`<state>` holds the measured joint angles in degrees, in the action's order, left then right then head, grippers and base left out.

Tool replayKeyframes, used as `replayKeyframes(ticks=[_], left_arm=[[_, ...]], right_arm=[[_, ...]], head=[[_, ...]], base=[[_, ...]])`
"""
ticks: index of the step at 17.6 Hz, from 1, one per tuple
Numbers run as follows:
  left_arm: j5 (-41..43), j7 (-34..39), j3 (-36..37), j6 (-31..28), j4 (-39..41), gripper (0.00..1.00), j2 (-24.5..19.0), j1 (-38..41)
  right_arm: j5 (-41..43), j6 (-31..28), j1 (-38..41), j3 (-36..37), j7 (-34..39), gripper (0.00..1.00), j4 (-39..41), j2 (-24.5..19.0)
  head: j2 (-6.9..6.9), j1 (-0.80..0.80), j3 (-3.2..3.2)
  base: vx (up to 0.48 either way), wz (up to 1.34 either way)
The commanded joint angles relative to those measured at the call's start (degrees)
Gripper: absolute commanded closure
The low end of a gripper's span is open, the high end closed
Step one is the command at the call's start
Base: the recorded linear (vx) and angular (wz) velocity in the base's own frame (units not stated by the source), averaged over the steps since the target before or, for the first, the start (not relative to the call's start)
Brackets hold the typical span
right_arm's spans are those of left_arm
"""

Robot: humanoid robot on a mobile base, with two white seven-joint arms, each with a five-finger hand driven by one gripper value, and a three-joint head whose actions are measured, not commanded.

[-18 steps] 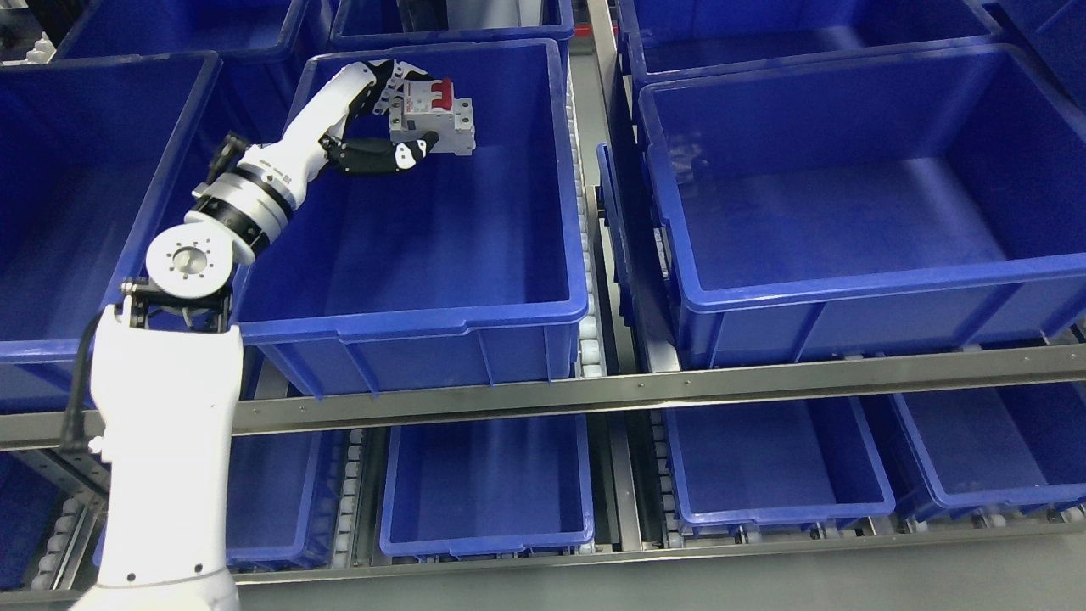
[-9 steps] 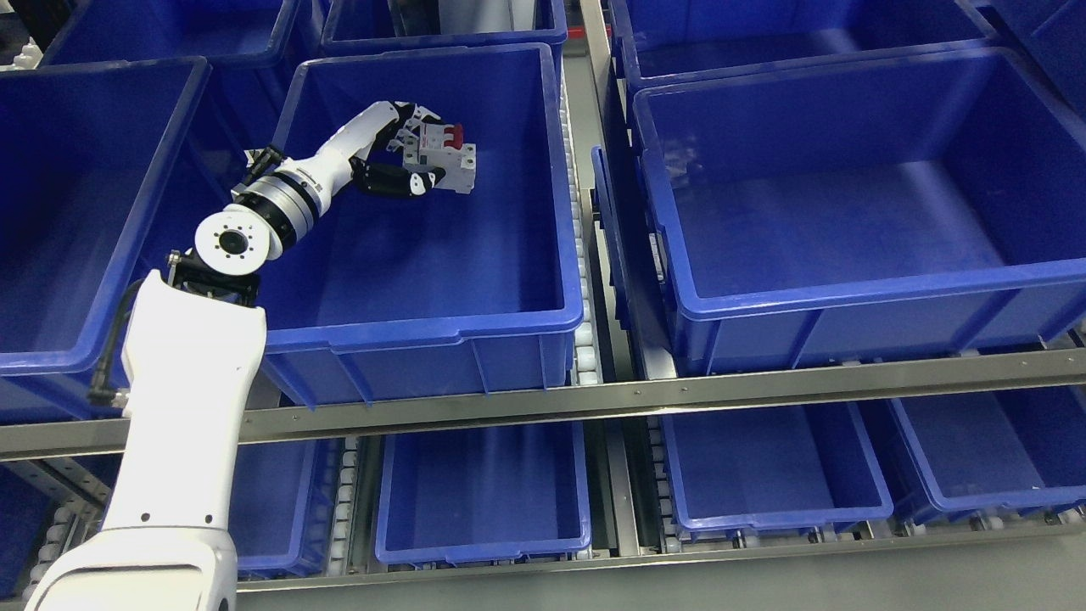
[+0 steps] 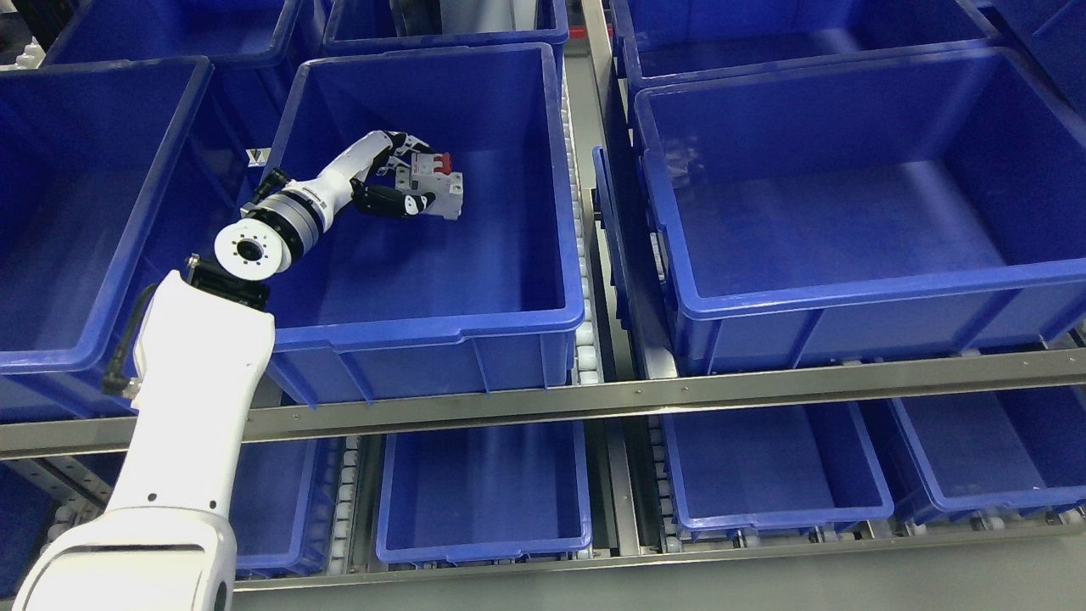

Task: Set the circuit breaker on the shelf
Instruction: 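Open the left hand to drop the breaker into the bin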

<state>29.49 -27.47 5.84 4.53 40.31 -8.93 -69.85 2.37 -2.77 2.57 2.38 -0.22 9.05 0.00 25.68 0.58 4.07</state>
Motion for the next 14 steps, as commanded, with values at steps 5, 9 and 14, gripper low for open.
replayKeyframes(ticks=[5, 9, 14], left_arm=[[0.13, 0.48, 0.5, -0.23, -4.99, 0.12, 0.14, -2.66], [-0.75, 7.22, -10.0, -0.32, 3.61, 0.01, 1.8, -3.98], [-7.24, 22.87, -28.95, 0.65, 11.08, 0.01, 7.93, -3.29]], right_arm=[[0.0, 0.04, -0.02, 0.0, 0.04, 0.0, 0.0, 1.0], [0.0, 0.04, -0.02, 0.0, 0.04, 0.0, 0.0, 1.0], [0.0, 0.04, -0.02, 0.0, 0.04, 0.0, 0.0, 1.0]], head=[[0.0, 0.0, 0.0], [0.0, 0.0, 0.0], [0.0, 0.0, 0.0]], base=[[0.0, 0.0], [0.0, 0.0], [0.0, 0.0]])
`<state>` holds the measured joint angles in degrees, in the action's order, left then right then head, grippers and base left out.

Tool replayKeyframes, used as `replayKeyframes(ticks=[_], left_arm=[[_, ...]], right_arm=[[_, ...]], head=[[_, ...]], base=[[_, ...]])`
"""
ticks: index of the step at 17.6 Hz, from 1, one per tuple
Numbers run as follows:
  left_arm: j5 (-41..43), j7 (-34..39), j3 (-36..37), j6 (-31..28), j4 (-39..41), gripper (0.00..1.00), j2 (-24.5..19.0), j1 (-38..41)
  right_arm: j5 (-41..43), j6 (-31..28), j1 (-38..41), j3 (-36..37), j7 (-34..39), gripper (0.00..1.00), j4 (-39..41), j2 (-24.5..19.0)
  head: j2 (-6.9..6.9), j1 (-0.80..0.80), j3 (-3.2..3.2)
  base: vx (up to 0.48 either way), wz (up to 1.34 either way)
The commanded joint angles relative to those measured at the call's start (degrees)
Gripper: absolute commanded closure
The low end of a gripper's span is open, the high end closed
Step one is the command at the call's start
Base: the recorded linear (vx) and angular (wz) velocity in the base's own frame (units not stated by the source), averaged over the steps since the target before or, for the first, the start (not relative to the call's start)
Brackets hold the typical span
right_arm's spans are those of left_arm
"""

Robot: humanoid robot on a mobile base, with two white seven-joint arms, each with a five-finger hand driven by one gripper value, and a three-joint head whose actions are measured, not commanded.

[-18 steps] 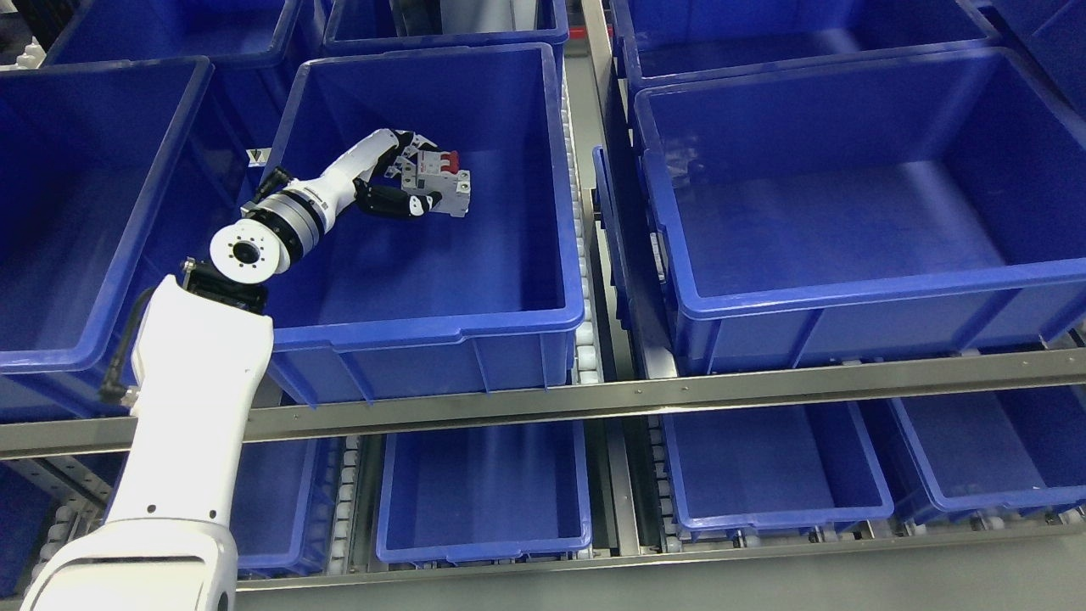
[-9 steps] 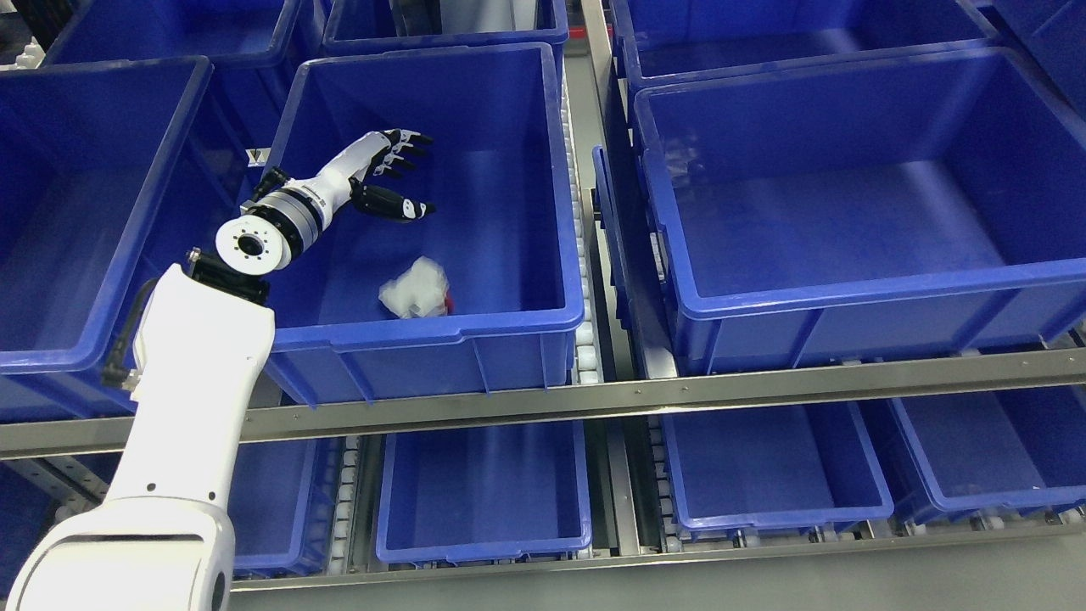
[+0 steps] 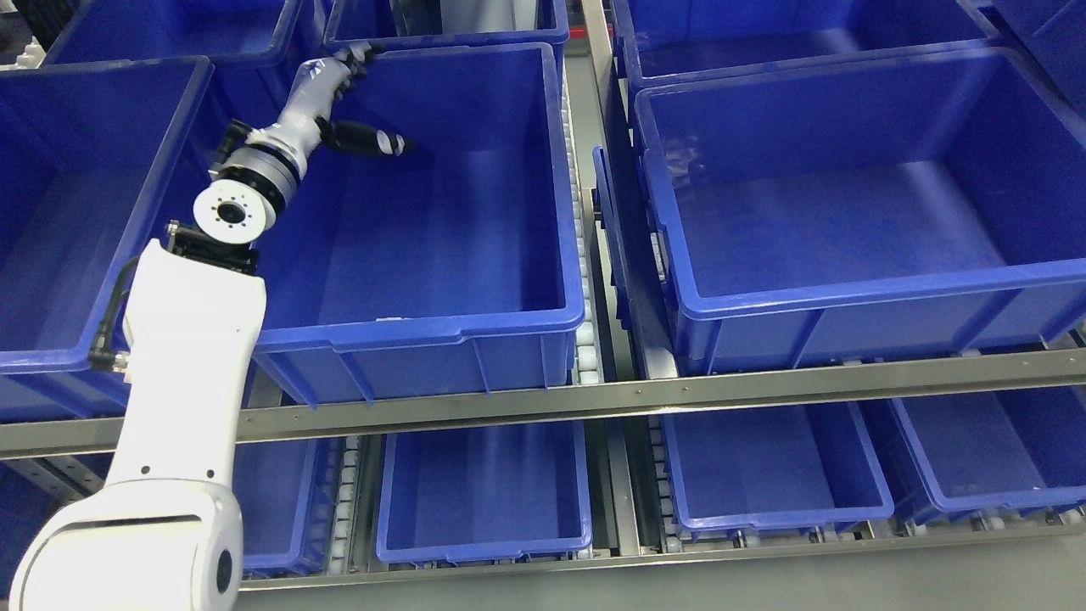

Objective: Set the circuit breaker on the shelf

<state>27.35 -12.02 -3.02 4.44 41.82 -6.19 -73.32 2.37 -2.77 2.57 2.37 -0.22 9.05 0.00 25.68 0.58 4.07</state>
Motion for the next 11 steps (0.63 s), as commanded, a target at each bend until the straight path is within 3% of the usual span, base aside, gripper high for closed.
replayKeyframes(ticks=[1, 4, 11], left_arm=[[-6.33, 9.19, -20.09, 0.58, 12.47, 0.01, 5.19, 1.32], [-7.4, 9.38, -17.56, -0.3, 21.52, 0.01, 5.19, 6.59], [-10.03, 9.29, -4.56, -6.1, 45.34, 0.0, 5.19, 27.32]], right_arm=[[0.0, 0.05, -0.02, 0.0, 0.04, 0.0, 0.0, 1.0], [0.0, 0.05, -0.02, 0.0, 0.04, 0.0, 0.0, 1.0], [0.0, 0.05, 0.07, 0.0, 0.04, 0.0, 0.0, 1.0]], head=[[0.0, 0.0, 0.0], [0.0, 0.0, 0.0], [0.0, 0.0, 0.0]], base=[[0.0, 0.0], [0.0, 0.0], [0.0, 0.0]])
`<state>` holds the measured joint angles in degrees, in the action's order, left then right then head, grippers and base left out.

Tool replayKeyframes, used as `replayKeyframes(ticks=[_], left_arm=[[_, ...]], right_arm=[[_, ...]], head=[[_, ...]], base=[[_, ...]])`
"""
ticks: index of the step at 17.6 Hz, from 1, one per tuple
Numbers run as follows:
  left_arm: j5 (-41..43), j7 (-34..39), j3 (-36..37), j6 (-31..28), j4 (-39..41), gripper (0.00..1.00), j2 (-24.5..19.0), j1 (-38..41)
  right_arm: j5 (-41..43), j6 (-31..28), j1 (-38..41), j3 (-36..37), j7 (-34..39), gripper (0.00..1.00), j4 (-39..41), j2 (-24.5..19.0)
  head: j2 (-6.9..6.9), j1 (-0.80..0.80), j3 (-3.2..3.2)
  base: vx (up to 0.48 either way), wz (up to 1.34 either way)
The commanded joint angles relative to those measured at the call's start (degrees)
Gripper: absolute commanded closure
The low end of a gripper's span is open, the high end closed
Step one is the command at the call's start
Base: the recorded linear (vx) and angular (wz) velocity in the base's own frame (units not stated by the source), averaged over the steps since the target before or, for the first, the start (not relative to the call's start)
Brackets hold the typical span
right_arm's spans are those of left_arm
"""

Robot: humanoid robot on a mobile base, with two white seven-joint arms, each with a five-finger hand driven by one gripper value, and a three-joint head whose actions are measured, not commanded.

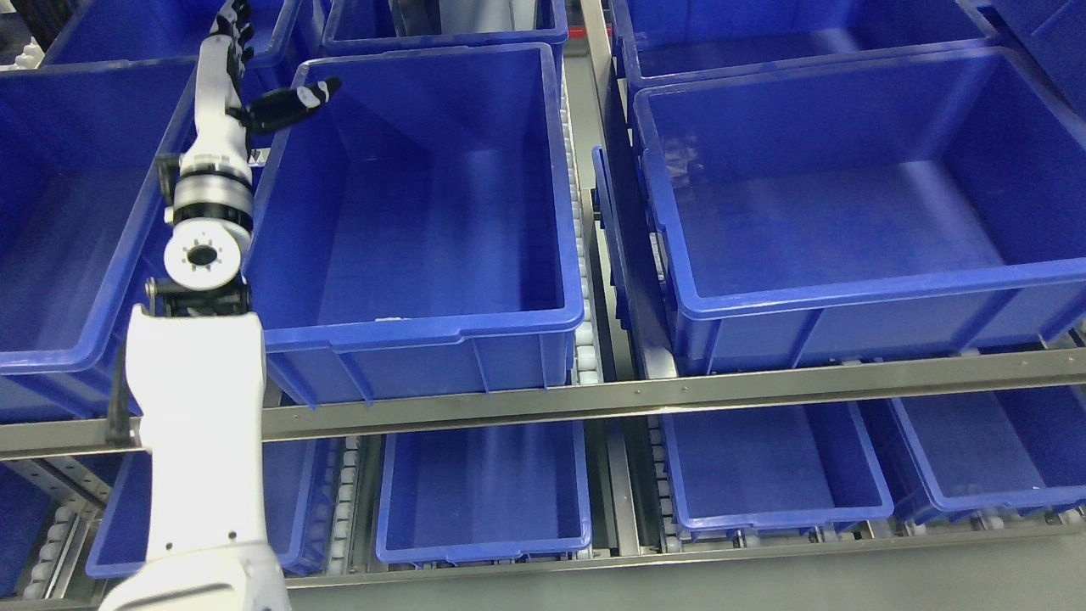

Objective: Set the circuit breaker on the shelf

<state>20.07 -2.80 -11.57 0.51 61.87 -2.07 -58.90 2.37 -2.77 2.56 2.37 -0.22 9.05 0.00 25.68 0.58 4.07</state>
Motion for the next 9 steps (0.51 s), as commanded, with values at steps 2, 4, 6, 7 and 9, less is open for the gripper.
replayKeyframes(ticks=[2, 4, 6, 7, 9], left_arm=[[-2.75, 0.07, 7.08, -4.72, 28.56, 0.0, 1.07, 18.45], [-2.75, 0.07, 7.27, -6.57, 28.75, 0.0, 1.07, 19.52], [-2.75, 0.07, 7.35, -6.75, 28.75, 0.0, 1.07, 19.53], [-2.75, 0.07, 7.27, -6.75, 28.75, 0.0, 1.07, 19.53], [-2.84, 0.07, 7.27, -6.75, 28.75, 0.0, 1.07, 19.53]], right_arm=[[0.0, 0.05, 0.08, 0.0, 0.05, 0.0, 0.0, 1.0], [0.0, 0.05, 0.08, 0.0, 0.05, 0.0, 0.0, 1.0], [0.0, 0.05, -0.01, 0.0, 0.05, 0.0, 0.0, 1.0], [0.0, 0.05, 0.08, 0.0, 0.05, 0.0, 0.0, 1.0], [0.0, 0.05, -0.01, 0.0, 0.05, 0.0, 0.0, 1.0]], head=[[0.0, 0.0, 0.0], [0.0, 0.0, 0.0], [0.0, 0.0, 0.0], [0.0, 0.0, 0.0], [0.0, 0.0, 0.0]], base=[[0.0, 0.0], [0.0, 0.0], [0.0, 0.0], [-0.024, 0.0], [-0.063, 0.04]])
